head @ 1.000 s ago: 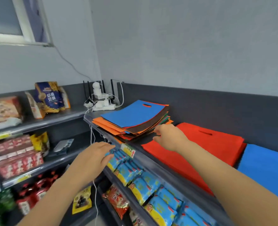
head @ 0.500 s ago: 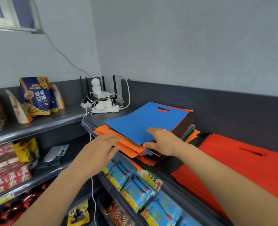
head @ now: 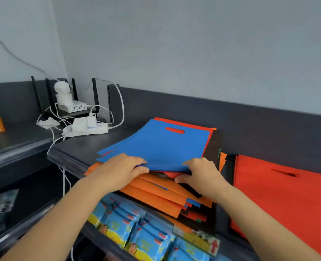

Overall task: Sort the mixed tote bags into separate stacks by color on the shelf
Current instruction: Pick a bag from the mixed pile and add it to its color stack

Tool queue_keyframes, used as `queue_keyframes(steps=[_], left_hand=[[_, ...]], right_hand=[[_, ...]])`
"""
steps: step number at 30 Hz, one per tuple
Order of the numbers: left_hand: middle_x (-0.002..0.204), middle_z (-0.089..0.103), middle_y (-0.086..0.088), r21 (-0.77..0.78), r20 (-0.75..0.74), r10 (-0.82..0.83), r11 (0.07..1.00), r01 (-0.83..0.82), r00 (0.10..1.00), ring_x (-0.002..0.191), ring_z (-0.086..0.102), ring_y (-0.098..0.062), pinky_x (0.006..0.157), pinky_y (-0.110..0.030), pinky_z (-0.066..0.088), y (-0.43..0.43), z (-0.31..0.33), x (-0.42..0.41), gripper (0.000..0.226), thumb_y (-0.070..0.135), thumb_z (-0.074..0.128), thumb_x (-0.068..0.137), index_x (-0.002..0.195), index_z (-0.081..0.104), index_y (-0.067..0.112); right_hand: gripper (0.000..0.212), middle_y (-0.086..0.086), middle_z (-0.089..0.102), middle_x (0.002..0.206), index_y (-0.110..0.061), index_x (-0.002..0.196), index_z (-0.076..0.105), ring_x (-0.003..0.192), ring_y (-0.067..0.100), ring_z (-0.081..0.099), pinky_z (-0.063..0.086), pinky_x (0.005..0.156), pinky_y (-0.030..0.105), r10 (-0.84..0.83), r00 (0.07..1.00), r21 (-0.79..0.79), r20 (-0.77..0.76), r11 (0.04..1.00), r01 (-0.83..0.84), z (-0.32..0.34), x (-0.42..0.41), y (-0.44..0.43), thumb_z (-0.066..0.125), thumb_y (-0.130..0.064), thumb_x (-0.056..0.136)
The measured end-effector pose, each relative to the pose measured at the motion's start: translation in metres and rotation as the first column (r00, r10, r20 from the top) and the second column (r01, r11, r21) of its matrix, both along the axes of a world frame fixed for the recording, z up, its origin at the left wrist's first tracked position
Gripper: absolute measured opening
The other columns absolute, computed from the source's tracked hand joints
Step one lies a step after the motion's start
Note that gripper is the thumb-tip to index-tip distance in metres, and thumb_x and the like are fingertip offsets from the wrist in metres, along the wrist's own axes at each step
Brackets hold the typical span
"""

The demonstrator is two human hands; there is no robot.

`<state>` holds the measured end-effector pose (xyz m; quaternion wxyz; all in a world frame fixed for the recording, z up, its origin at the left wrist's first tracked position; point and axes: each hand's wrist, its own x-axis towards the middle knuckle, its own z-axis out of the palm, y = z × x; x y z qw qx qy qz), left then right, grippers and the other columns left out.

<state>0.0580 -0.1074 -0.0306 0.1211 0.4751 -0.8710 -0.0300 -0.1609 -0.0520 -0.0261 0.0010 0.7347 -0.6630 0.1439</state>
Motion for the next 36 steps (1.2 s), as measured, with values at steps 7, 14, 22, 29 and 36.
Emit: queue_keyframes(steps=[7, 14, 22, 29, 36], left_hand=[[0.059, 0.042, 0.002, -0.156, -0.072, -0.047, 0.987, 0.035, 0.996, 0.063, 0.041, -0.019, 0.060, -0.035, 0.022, -0.027, -0.007, 0.000, 0.042, 0.038, 0.039, 0.099, 0.062, 0.031, 0.020], [0.065, 0.058, 0.000, -0.395, -0.013, -0.056, 0.917, 0.047, 0.998, 0.072, 0.061, -0.028, 0.053, -0.033, 0.035, -0.015, -0.011, -0.005, 0.038, 0.049, 0.032, 0.095, 0.075, 0.047, 0.021], [0.061, 0.066, 0.006, -0.591, 0.054, -0.370, 0.737, 0.328, 0.928, 0.059, 0.064, -0.020, 0.054, -0.033, 0.053, 0.053, -0.006, -0.070, 0.044, 0.044, 0.036, 0.085, 0.069, 0.070, 0.023], [0.072, 0.071, 0.011, -0.575, 0.034, -0.452, 0.721, 0.388, 0.891, 0.062, 0.068, -0.014, 0.053, -0.025, 0.054, 0.109, -0.011, -0.150, 0.018, 0.025, 0.064, 0.062, 0.076, 0.075, 0.025], [0.085, 0.072, 0.014, -0.536, 0.016, -0.612, 0.662, 0.523, 0.791, 0.074, 0.069, -0.009, 0.057, -0.023, 0.054, 0.189, -0.030, -0.272, 0.028, 0.020, 0.055, 0.069, 0.089, 0.074, 0.028]], right_hand=[[0.032, -0.004, 0.052, 0.073, -0.009, 0.080, 0.057, 0.070, 0.008, 0.050, 0.042, 0.067, 0.034, 0.085, 0.886, 0.116, 0.455, 0.981, -0.154, -0.010, -0.017, 0.012, 0.067, -0.040, 0.083], [0.051, 0.013, 0.068, 0.090, -0.001, 0.108, 0.058, 0.075, 0.019, 0.068, 0.056, 0.067, 0.024, -0.332, 0.296, 0.261, 0.896, 0.931, 0.255, -0.002, -0.034, 0.030, 0.046, -0.048, 0.091], [0.018, 0.007, 0.069, 0.071, 0.003, 0.100, 0.067, 0.054, 0.010, 0.065, 0.053, 0.052, 0.017, -0.368, 0.289, 0.356, 0.884, 0.930, 0.096, 0.001, -0.073, 0.074, 0.063, 0.005, 0.082], [0.024, 0.007, 0.072, 0.096, -0.009, 0.098, 0.068, 0.086, 0.021, 0.068, 0.056, 0.081, 0.039, -0.321, 0.471, 0.074, 0.822, 0.880, 0.469, -0.018, -0.158, 0.158, 0.067, 0.002, 0.078], [0.028, 0.006, 0.069, 0.098, -0.016, 0.112, 0.061, 0.085, 0.021, 0.064, 0.047, 0.060, 0.025, -0.425, 0.419, 0.035, 0.802, 0.735, 0.677, -0.039, -0.267, 0.267, 0.061, -0.006, 0.086]])
